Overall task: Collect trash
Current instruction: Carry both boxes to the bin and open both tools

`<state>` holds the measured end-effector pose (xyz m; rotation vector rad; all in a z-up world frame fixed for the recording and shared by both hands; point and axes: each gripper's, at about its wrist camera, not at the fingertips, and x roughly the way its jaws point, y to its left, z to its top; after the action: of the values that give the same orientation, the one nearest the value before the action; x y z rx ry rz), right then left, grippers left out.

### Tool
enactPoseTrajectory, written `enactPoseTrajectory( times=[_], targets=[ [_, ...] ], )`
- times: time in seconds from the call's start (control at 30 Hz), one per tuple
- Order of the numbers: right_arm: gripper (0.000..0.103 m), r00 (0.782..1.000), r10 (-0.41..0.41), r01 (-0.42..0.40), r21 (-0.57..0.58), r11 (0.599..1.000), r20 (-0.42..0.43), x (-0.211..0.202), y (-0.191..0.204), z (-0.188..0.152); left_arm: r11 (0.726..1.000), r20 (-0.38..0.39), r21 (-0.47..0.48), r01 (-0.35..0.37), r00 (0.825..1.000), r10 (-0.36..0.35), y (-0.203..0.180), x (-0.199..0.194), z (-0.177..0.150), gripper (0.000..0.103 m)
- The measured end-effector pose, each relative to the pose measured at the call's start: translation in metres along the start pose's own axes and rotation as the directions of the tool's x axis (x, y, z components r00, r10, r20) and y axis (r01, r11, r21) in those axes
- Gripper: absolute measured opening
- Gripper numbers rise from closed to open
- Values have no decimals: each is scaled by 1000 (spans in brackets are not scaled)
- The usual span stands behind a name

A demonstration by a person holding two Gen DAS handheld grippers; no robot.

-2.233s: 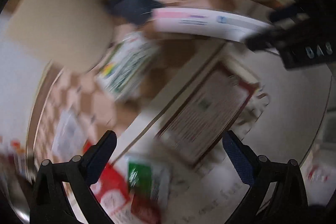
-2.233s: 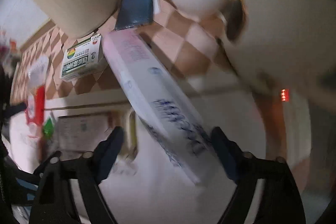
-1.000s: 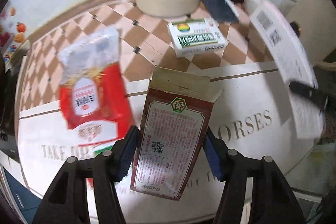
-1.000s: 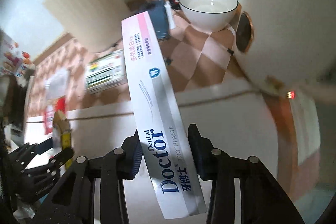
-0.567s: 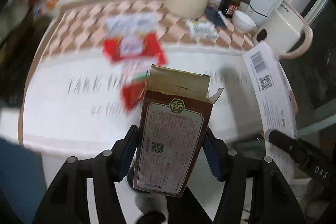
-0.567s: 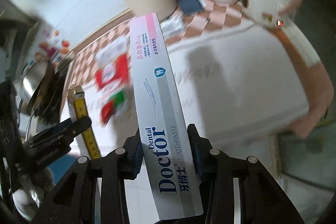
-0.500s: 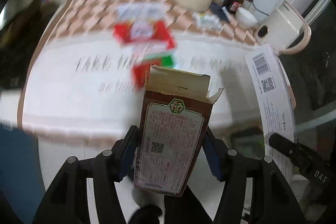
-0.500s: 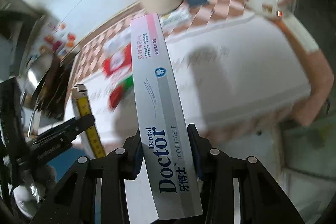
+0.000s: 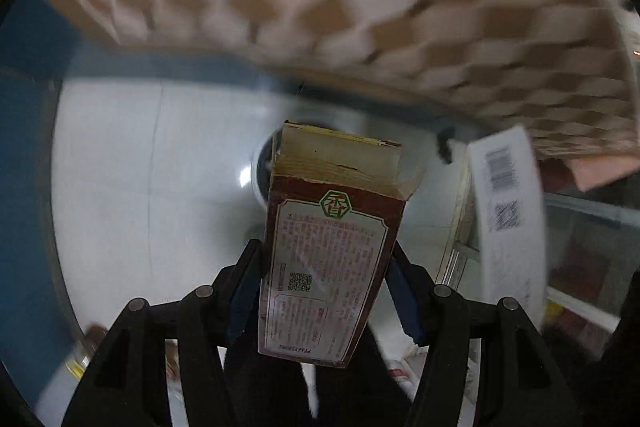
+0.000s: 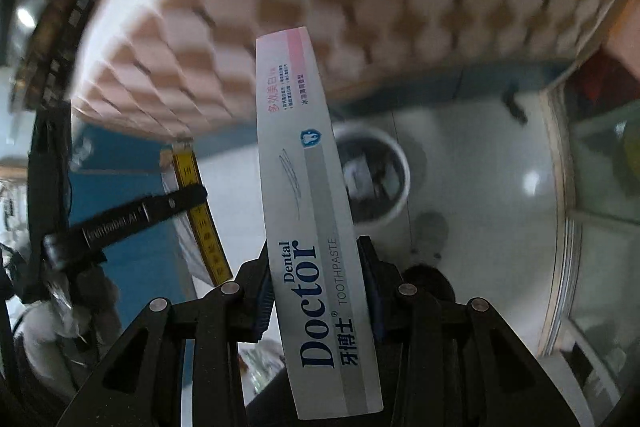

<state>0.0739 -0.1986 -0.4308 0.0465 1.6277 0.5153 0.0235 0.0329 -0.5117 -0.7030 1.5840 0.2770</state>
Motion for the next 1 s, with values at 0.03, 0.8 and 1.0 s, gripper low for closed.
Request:
enactPoseTrajectory(
  times=[0.03,0.8,1.0],
  targets=[
    [39,999,-1,1,10,1000,-39,29,-9,-2,1000,-24,-19,9,1000,-9,4,18,4,57],
    [103,932,-147,170,41,985,-330,390,-120,41,984,-144,-44,-172,976,164,59,273,57,103],
    [103,936,-295,291,-51,955,-192,353,-102,45,963,4,-23,-268,963,268,54,220,39,103]
  ],
)
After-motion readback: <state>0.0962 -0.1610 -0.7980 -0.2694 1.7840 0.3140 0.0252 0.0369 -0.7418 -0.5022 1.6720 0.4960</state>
